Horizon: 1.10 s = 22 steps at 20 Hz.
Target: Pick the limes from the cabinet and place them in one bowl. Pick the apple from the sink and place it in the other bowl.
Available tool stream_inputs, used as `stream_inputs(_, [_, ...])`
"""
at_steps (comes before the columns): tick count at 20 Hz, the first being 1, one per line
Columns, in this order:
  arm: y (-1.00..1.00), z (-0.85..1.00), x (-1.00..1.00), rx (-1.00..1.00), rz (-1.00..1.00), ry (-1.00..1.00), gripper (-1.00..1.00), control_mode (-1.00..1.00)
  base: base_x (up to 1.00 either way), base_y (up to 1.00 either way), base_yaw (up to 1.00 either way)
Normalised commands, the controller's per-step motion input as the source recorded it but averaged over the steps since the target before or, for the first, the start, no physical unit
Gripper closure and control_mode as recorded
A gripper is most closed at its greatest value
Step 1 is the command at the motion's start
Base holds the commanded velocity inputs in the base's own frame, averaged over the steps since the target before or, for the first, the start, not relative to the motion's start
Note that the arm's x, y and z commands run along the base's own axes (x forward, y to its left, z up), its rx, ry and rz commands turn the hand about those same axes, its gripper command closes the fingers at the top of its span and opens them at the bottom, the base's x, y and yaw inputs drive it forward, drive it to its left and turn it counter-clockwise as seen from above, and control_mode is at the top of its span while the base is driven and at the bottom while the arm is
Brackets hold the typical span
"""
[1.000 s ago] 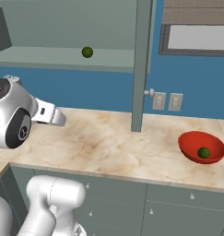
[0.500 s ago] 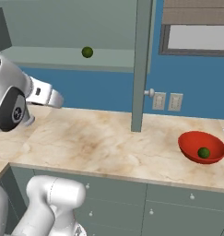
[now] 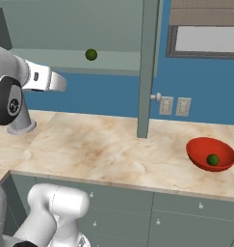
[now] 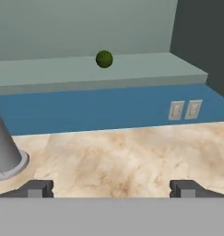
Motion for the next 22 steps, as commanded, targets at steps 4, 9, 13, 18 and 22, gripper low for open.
stream_inputs(4, [-0.13,0.28,0.49,-0.02,0.00,-0.15,-1.00,-1.00,0.00,0.00,0.00])
stream_inputs(9, [-0.01,0.30,0.54,-0.01,0.00,0.07,-1.00,-1.00,0.00,0.00,0.00])
stream_inputs(13, [0.03,0.10,0.58,-0.03,0.00,0.05,-1.00,-1.00,0.00,0.00,0.00])
stream_inputs(18, [0.00,-0.08,0.59,0.00,0.01,-0.02,-1.00,-1.00,0.00,0.00,0.00])
stream_inputs(22, [0.00,-0.15,0.49,-0.02,0.00,-0.05,-1.00,-1.00,0.00,0.00,0.00])
